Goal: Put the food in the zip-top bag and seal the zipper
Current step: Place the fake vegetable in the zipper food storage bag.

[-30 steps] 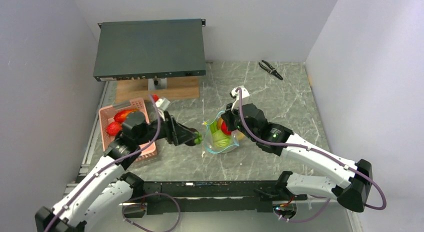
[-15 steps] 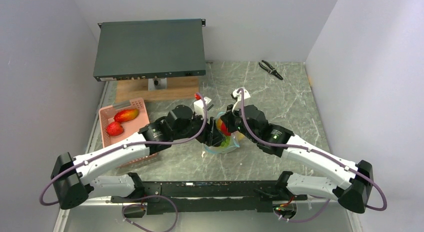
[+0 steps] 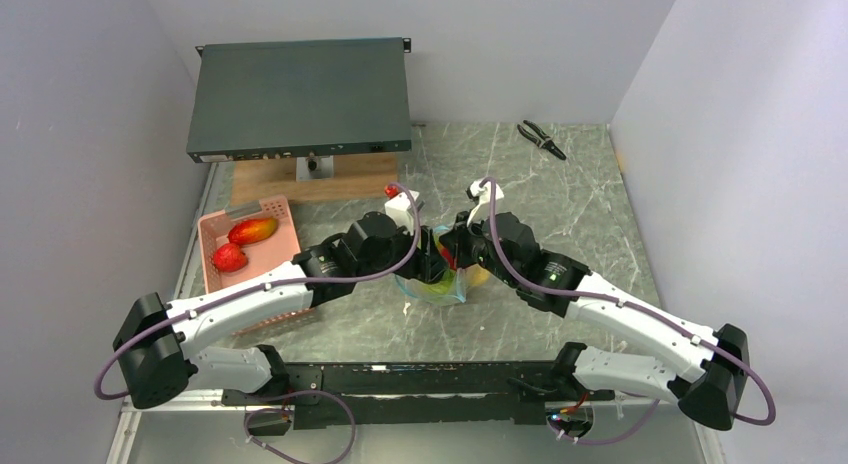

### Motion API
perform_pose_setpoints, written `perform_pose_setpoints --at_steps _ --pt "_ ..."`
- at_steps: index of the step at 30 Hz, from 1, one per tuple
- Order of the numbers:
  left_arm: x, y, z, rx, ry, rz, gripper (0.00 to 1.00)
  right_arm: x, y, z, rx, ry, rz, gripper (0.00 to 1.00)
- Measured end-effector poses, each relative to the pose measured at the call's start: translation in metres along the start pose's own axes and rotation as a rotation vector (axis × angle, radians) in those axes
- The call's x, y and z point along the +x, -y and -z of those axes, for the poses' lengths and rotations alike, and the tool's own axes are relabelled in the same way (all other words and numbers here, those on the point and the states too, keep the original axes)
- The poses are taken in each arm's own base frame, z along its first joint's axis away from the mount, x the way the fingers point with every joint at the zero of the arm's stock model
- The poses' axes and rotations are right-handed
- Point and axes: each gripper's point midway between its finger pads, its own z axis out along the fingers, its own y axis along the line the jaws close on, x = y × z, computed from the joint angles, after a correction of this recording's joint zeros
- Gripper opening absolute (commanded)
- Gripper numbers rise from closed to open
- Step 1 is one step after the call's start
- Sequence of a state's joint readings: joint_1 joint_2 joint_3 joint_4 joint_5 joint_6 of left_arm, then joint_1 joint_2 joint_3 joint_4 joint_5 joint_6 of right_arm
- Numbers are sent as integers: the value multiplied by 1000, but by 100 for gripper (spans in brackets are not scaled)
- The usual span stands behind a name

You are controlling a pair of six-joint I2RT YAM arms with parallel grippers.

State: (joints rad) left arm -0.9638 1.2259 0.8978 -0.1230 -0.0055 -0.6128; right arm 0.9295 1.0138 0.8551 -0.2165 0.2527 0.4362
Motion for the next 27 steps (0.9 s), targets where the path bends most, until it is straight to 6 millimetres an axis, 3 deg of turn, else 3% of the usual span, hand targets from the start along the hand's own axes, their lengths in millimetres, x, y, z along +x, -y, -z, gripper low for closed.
perform_pose_setpoints --at_steps 9,18,27 --pt "-4 -13 -3 -68 43 37 67 1 1 2 -2 3 -21 0" --pt "6 -30 -1 -147 22 44 95 1 1 2 1 4 -30 0" --pt "8 -32 9 -159 6 37 93 1 2 2 3 3 -32 0"
